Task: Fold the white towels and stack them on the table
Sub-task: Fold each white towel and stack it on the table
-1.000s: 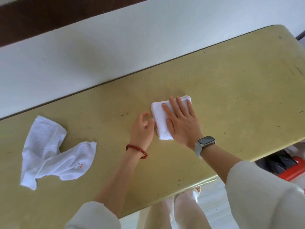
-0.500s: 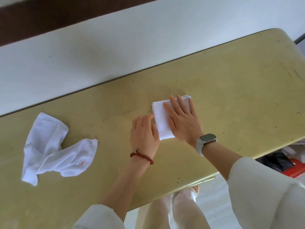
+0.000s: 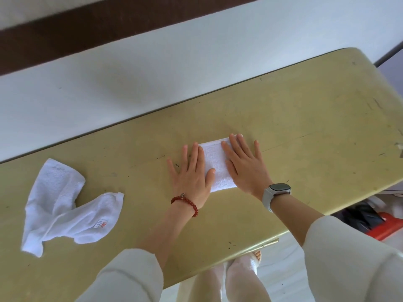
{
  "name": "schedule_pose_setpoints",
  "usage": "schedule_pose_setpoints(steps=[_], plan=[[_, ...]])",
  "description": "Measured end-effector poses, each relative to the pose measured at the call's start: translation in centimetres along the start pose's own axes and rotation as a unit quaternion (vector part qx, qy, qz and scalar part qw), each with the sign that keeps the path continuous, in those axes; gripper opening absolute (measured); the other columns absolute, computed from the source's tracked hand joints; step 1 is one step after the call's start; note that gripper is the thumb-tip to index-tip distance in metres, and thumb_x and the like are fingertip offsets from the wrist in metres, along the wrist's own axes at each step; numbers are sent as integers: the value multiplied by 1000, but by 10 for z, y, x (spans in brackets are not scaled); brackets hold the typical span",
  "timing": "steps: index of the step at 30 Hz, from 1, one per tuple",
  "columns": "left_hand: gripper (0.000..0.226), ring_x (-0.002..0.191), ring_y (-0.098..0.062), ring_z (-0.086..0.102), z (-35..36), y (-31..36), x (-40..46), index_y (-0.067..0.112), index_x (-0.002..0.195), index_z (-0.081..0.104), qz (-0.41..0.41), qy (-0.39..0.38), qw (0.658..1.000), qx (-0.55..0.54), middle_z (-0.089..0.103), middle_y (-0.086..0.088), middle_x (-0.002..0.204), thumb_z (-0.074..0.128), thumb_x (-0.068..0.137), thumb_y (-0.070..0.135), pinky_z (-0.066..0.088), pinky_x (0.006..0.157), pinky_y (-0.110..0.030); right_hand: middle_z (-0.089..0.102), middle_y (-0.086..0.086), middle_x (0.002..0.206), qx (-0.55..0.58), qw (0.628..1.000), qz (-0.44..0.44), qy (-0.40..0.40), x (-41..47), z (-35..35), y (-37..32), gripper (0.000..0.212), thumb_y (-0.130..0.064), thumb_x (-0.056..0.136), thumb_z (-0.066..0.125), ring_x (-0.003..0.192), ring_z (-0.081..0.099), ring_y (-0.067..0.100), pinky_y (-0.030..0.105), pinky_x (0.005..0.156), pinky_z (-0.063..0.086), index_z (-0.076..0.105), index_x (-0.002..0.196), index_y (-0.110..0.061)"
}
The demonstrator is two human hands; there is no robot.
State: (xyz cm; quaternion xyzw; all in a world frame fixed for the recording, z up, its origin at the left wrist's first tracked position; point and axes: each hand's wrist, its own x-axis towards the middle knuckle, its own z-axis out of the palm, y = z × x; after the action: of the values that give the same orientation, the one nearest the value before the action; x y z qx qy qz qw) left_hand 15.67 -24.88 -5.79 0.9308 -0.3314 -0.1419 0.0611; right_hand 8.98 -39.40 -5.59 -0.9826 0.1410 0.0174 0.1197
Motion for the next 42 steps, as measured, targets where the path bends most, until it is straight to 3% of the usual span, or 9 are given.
schedule_pose_setpoints(steps=[3, 7, 13, 16, 21, 25, 29, 37, 42], plan=[[42, 122, -26, 46, -9, 4, -3, 13, 120, 57, -124, 158, 969, -142, 54, -5, 128, 33, 90, 31, 31, 100, -45, 53, 12, 130, 128, 980, 108, 109, 1, -17, -5, 31, -13, 90, 39, 126, 42, 30, 47, 106, 33, 57, 115, -8], [26, 82, -18, 57, -29, 9, 4, 8, 99, 66, -321, 54, 860, -394, 66, -1, 89, 48, 91, 26, 39, 67, -25, 53, 7, 117, 218, 915, 340, 30, 5, -30, -5, 29, -22, 90, 50, 114, 41, 25, 36, 96, 34, 54, 114, -7], [19, 67, -16, 55, -34, 8, 15, 17, 91, 66, -326, -31, 867, -377, 54, 8, 63, 57, 86, 33, 43, 62, -26, 42, 4, 69, 204, 895, 392, -62, 19, -24, 5, 35, -27, 84, 55, 79, 40, 25, 32, 70, 33, 40, 54, -18], [19, 58, -15, 51, -38, 10, 19, 21, 72, 58, -324, -65, 884, -331, 52, 5, 58, 57, 86, 34, 41, 56, -24, 30, 2, 64, 200, 892, 398, -73, 23, -25, 0, 39, -24, 84, 52, 78, 34, 23, 33, 67, 29, 27, 54, -18], [16, 71, -15, 54, -40, 17, 15, 17, 75, 55, -288, -28, 890, -352, 55, 6, 70, 55, 87, 27, 41, 61, -25, 52, 1, 80, 276, 912, 303, 12, 7, -42, -16, 7, -17, 89, 48, 72, 48, 21, 37, 72, 42, 42, 87, -14], [14, 90, -16, 59, -52, 10, 4, 10, 91, 58, -261, 15, 813, -520, 62, -1, 93, 60, 86, 23, 44, 71, -22, 52, -5, 74, 368, 895, 243, 71, -4, -73, -21, 7, -14, 93, 47, 61, 45, 16, 20, 49, 34, 41, 95, -14], [10, 89, -16, 58, -85, 0, -8, 19, 79, 57, -240, 27, 759, -605, 63, 3, 86, 66, 83, 19, 47, 86, -31, 58, -6, 96, 429, 871, 221, 94, -11, -109, -27, 25, -15, 94, 47, 86, 55, 13, 11, 61, 40, 47, 119, -16], [39, 101, -21, 60, -151, 6, -124, 7, 112, 61, -188, 49, 720, -666, 67, -9, 104, 71, 75, 15, 45, 96, -33, 58, -10, 82, 448, 884, 45, 127, -79, -174, -70, 12, -9, 92, 48, 75, 54, 4, 4, 59, 39, 55, 96, -18], [4, 89, -18, 55, -161, 11, -266, 3, 85, 64, -229, 181, 650, -701, 61, -7, 86, 63, 82, 1, 46, 93, -32, 53, 3, 95, 433, 892, -89, 97, -148, -184, -134, 12, -7, 91, 49, 80, 49, 16, 13, 64, 37, 54, 97, -16]])
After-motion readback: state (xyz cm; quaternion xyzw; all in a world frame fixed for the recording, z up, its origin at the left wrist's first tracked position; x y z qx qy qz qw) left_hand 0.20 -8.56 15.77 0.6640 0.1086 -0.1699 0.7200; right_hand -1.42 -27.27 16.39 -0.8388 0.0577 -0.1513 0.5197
